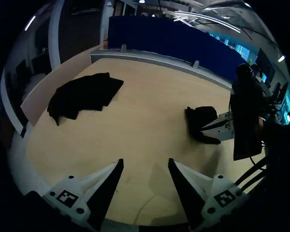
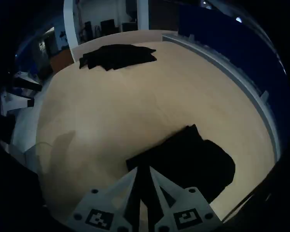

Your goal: Fold towel

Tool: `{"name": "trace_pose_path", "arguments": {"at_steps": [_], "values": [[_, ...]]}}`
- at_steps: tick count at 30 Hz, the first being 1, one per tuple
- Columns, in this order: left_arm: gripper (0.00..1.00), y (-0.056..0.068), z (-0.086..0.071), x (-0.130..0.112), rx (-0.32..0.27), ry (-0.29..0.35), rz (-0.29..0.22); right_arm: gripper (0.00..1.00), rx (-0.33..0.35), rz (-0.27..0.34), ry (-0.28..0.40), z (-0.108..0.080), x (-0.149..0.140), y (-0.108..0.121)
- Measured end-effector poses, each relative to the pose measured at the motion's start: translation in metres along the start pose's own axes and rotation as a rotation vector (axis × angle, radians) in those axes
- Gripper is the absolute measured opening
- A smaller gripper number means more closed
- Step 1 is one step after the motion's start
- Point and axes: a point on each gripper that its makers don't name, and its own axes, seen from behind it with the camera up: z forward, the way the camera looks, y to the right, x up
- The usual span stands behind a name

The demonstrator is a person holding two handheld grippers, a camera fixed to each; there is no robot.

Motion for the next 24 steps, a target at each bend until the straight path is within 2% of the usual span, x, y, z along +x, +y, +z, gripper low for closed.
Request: {"name": "trace_pose_path", "arguments": {"at_steps": [5, 8, 11, 14, 19, 24], "values": [[0.85, 0.001, 0.002, 0.002, -0.005, 0.0, 0.008, 0.12, -0.004, 0.001, 0.017, -0.003, 0.003, 0.001], [0.85, 0.002, 0.002, 0.003, -0.009, 0.001, 0.012, 0.22, -0.005, 0.004, 0.031, -0.007, 0.006, 0.0], [0.85, 0.003, 0.003, 0.003, -0.01, 0.001, 0.015, 0.37, -0.01, 0.005, 0.05, -0.012, 0.009, -0.001], [0.85, 0.004, 0.004, 0.003, -0.011, 0.0, 0.016, 0.45, -0.023, 0.006, 0.064, -0.02, 0.008, 0.0], [0.85, 0.006, 0.003, 0.004, -0.012, 0.001, 0.019, 0.7, -0.054, 0.022, 0.076, -0.034, -0.002, 0.005], [0.85, 0.008, 0.001, 0.005, -0.014, 0.002, 0.02, 0.8, -0.092, 0.067, 0.069, -0.048, -0.024, 0.012]]}}
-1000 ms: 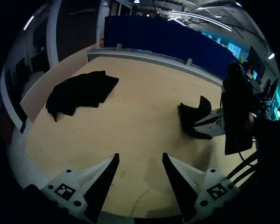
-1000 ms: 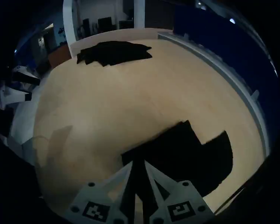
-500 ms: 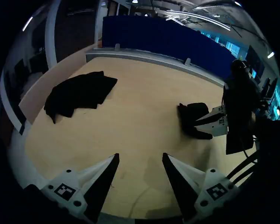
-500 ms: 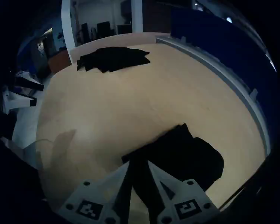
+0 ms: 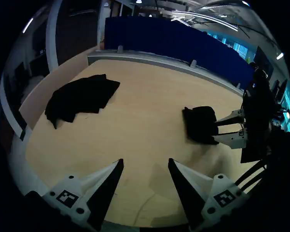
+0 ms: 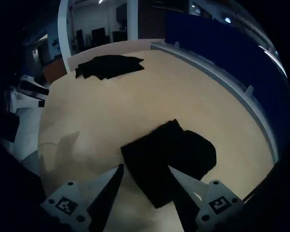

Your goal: Fold towel

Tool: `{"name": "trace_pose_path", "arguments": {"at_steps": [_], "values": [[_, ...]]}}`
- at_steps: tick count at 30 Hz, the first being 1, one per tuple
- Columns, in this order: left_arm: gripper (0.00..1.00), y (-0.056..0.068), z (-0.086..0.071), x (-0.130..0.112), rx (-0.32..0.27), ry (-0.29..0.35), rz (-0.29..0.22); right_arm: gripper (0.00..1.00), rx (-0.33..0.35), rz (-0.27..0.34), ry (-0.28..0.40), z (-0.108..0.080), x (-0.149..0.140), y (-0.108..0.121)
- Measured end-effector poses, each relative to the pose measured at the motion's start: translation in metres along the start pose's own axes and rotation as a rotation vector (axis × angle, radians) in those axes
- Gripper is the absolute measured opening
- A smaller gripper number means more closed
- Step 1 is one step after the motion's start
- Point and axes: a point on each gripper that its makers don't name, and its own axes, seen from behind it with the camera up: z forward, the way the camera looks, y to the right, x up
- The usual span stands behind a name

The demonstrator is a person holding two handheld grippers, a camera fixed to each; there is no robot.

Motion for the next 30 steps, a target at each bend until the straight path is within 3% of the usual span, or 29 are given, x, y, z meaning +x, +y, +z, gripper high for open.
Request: {"name": "trace_pose_path", "arguments": {"at_steps": [9, 20, 25, 30], "values": [[0.85, 0.006, 0.001, -0.002, -0.008, -0.002, 0.009, 0.8, -0.056, 0.066, -0.053, -0.021, -0.049, 0.016], [0.85, 0.01, -0.001, -0.003, -0.01, -0.003, 0.009, 0.78, -0.07, 0.103, -0.104, -0.009, -0.081, 0.021], [0.85, 0.008, -0.001, -0.006, -0.003, -0.004, 0.005, 0.67, -0.066, 0.122, -0.106, -0.004, -0.085, 0.02], [0.85, 0.007, -0.001, -0.008, -0.002, -0.006, -0.003, 0.45, -0.06, 0.139, -0.107, -0.002, -0.085, 0.02]]}}
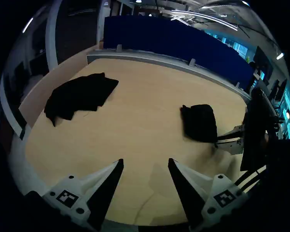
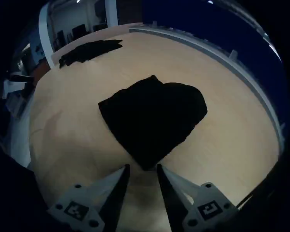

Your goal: Fold towel

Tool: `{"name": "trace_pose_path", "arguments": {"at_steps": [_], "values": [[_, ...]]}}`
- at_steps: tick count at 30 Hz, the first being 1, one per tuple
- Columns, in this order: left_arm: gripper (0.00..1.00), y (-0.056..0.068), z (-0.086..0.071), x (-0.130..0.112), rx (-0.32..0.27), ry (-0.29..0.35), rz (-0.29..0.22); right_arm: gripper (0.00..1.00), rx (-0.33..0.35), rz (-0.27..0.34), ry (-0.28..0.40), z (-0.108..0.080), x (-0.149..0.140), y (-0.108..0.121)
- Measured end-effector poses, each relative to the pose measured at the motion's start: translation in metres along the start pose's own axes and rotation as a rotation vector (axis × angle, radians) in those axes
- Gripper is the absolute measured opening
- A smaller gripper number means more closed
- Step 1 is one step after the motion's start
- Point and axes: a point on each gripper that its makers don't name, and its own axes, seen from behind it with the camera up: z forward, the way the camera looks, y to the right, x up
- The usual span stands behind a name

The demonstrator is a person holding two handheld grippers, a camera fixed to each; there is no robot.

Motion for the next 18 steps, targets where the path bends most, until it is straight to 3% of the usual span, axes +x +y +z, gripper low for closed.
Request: {"name": "trace_pose_path", "arguments": {"at_steps": [3, 11, 18], "values": [[0.85, 0.0003, 0.0004, -0.0003, -0.001, 0.0, 0.0, 0.29, -0.017, 0.009, 0.004, 0.001, 0.0021, 0.0036], [0.85, -0.0006, 0.0024, -0.0026, -0.001, -0.004, 0.003, 0.09, -0.011, 0.036, 0.001, 0.0046, 0.0021, 0.0035], [0.85, -0.0011, 0.003, -0.0011, -0.002, -0.003, 0.002, 0.05, -0.027, 0.038, 0.018, 0.0006, 0.0087, 0.0064]]}}
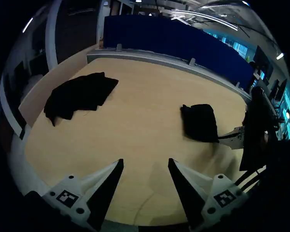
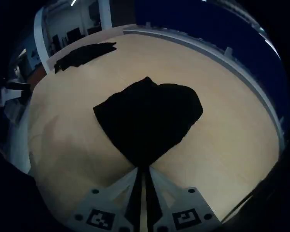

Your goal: Fold towel

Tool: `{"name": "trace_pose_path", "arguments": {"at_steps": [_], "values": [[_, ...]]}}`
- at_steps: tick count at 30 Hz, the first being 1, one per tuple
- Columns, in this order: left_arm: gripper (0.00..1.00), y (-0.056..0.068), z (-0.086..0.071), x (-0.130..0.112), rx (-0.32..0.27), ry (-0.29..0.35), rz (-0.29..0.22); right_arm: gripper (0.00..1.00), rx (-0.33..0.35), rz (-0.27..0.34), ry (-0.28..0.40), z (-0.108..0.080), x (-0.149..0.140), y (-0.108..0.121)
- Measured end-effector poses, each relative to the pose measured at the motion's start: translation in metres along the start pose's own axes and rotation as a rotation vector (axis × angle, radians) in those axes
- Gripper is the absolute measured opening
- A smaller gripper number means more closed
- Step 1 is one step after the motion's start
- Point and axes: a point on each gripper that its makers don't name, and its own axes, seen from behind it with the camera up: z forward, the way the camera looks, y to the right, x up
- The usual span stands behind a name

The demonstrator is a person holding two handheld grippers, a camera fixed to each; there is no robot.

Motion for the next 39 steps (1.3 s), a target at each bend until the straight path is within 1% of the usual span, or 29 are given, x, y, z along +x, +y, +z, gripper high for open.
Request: {"name": "trace_pose_path", "arguments": {"at_steps": [5, 8, 11, 18, 21, 24, 29, 35, 39], "values": [[0.85, 0.001, 0.001, 0.003, -0.005, 0.004, 0.0, 0.04, -0.026, -0.015, 0.036, -0.012, 0.015, 0.005], [0.85, 0.002, 0.001, 0.007, -0.011, 0.01, 0.0, 0.04, -0.038, -0.02, 0.076, -0.024, 0.032, 0.008], [0.85, 0.003, 0.002, 0.012, -0.016, 0.019, 0.003, 0.04, -0.044, -0.02, 0.124, -0.038, 0.054, 0.011], [0.85, 0.008, 0.001, 0.023, -0.031, 0.04, 0.014, 0.04, -0.054, -0.007, 0.248, -0.077, 0.118, 0.016], [0.85, 0.011, 0.0, 0.027, -0.039, 0.047, 0.017, 0.04, -0.061, -0.014, 0.29, -0.093, 0.142, 0.019], [0.85, 0.016, 0.0, 0.031, -0.048, 0.055, 0.022, 0.04, -0.067, -0.021, 0.322, -0.107, 0.158, 0.021], [0.85, 0.021, 0.0, 0.037, -0.059, 0.067, 0.029, 0.04, -0.078, -0.025, 0.335, -0.117, 0.166, 0.027], [0.85, 0.024, -0.001, 0.042, -0.069, 0.078, 0.03, 0.04, -0.096, -0.013, 0.336, -0.124, 0.164, 0.036], [0.85, 0.026, -0.001, 0.042, -0.076, 0.079, 0.032, 0.04, -0.113, -0.001, 0.34, -0.132, 0.161, 0.046]]}}
